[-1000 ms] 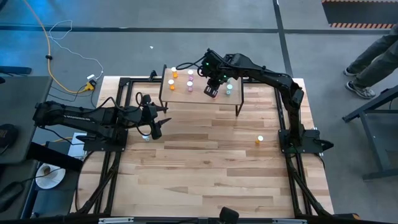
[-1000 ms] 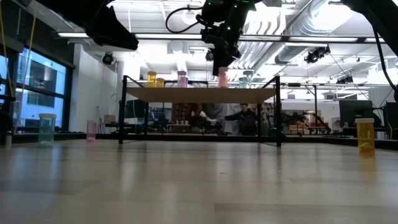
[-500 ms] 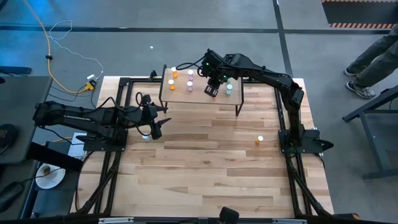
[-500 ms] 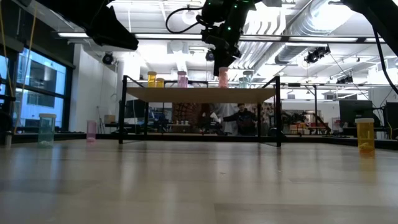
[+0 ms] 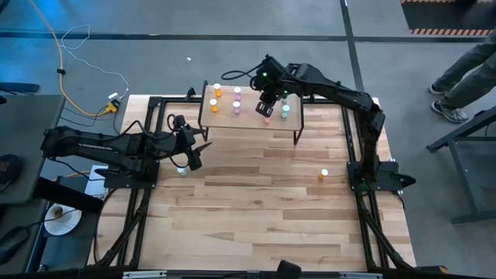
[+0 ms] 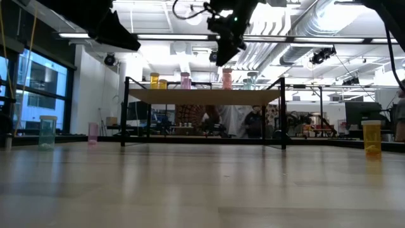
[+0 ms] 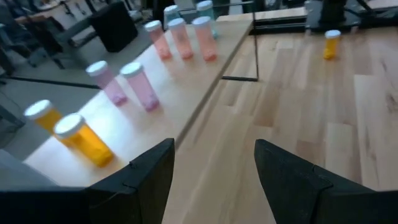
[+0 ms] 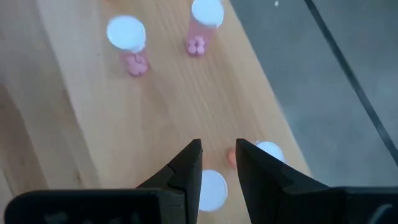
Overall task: Pick and place medicine bottles onto shelf by color
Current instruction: Adjust the pink pill bottles on the shelf, then put the purple pill bottle on the shelf aligned with the other purple pill bottles
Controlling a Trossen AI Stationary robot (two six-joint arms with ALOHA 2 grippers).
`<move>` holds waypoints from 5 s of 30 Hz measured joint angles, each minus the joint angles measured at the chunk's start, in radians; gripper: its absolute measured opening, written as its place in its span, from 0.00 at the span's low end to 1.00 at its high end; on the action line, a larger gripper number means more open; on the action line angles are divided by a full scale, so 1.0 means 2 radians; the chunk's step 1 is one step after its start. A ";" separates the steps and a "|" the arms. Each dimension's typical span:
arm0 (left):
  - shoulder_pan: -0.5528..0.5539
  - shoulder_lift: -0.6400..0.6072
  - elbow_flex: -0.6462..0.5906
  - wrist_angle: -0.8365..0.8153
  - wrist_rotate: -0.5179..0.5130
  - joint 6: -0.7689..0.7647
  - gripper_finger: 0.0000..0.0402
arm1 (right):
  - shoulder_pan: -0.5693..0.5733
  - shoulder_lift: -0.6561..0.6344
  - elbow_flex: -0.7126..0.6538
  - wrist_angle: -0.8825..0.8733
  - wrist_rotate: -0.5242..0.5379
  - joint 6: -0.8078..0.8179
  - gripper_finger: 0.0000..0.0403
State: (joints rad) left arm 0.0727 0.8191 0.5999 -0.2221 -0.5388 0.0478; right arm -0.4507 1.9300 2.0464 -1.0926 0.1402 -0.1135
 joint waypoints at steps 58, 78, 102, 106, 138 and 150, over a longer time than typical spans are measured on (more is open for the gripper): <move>0.027 -0.008 0.000 -0.007 0.032 -0.004 0.53 | 0.026 0.025 0.000 -0.045 -0.045 0.016 0.22; 0.128 -0.011 0.087 -0.189 -0.026 -0.005 0.53 | 0.028 0.020 0.150 -0.090 -0.040 -0.033 0.22; 0.345 0.017 0.089 -0.350 0.216 0.171 0.53 | 0.008 -0.093 0.148 -0.130 -0.027 -0.034 0.22; 0.357 0.042 0.089 -0.350 0.226 0.174 0.53 | 0.008 -0.091 0.148 -0.141 -0.027 -0.034 0.22; 0.487 0.189 0.089 -0.302 0.253 0.218 0.53 | 0.010 -0.091 0.147 -0.171 -0.027 -0.035 0.22; 0.494 0.193 0.089 -0.262 0.275 0.120 0.53 | 0.010 -0.091 0.147 -0.170 -0.044 -0.039 0.22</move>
State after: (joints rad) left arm 1.0607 1.2049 0.7776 -0.7459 0.0120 0.2875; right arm -0.4313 1.7489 2.3409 -1.4334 0.0521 -0.1917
